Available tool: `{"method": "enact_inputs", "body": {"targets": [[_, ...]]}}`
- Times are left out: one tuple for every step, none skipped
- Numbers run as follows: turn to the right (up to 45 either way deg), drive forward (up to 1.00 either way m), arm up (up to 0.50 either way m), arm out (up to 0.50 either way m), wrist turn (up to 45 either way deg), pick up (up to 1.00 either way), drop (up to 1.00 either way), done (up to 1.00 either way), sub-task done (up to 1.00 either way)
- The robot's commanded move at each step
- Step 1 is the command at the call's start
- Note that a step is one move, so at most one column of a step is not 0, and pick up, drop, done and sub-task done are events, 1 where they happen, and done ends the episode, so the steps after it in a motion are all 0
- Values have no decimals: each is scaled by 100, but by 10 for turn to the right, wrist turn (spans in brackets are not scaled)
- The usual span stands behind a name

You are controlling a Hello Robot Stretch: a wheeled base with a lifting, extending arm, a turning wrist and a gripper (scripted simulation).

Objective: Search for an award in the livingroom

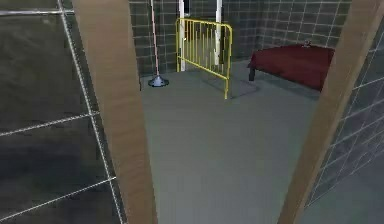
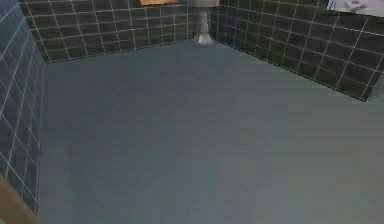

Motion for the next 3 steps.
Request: {"method": "enact_inputs", "body": {"targets": [[450,0,0,0,0,0,0,0,0],[450,0,0,0,0,0,0,0,0],[450,0,0,0,0,0,0,0,0]]}}
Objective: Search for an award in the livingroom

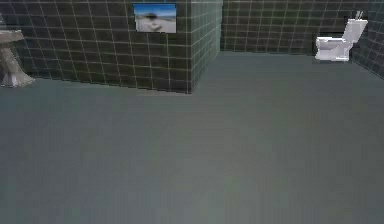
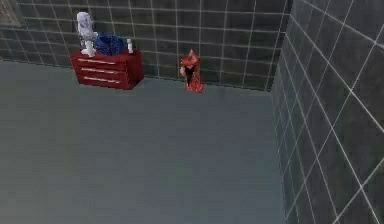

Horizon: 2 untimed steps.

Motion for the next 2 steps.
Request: {"method": "enact_inputs", "body": {"targets": [[120,0,0,0,0,0,0,0,0],[0,15,0,0,0,0,0,0,0]]}}
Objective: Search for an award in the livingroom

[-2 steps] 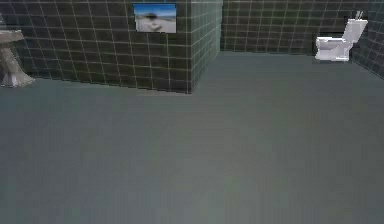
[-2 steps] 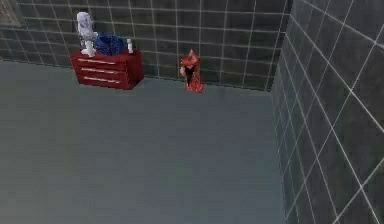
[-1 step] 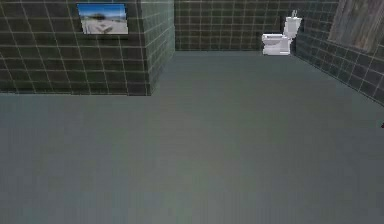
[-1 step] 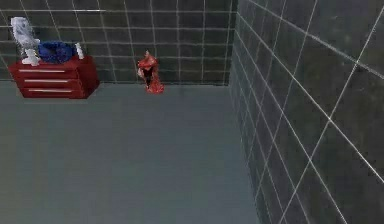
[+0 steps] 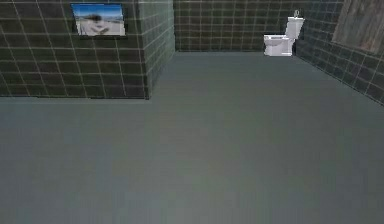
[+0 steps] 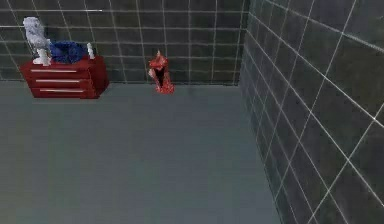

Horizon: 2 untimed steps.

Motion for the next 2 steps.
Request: {"method": "enact_inputs", "body": {"targets": [[-450,0,0,0,0,0,0,0,0],[-390,0,0,0,0,0,0,0,0]]}}
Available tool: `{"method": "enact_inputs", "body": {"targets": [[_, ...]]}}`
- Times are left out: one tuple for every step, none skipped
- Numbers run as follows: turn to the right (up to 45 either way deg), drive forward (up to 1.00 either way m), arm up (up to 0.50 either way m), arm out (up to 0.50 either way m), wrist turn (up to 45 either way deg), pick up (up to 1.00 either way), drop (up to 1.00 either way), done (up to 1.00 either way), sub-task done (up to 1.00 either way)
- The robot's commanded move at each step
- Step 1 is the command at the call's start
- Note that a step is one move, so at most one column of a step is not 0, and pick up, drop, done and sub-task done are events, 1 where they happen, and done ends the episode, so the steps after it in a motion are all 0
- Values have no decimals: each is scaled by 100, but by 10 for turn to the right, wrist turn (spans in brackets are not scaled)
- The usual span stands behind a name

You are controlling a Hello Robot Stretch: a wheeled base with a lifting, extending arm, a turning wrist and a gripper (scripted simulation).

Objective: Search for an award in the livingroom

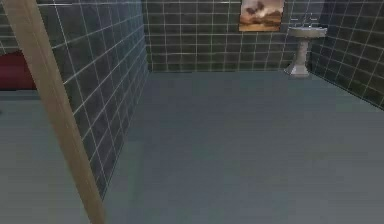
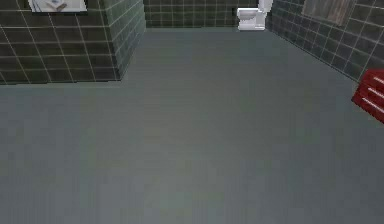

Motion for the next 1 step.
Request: {"method": "enact_inputs", "body": {"targets": [[0,20,0,0,0,0,0,0,0]]}}
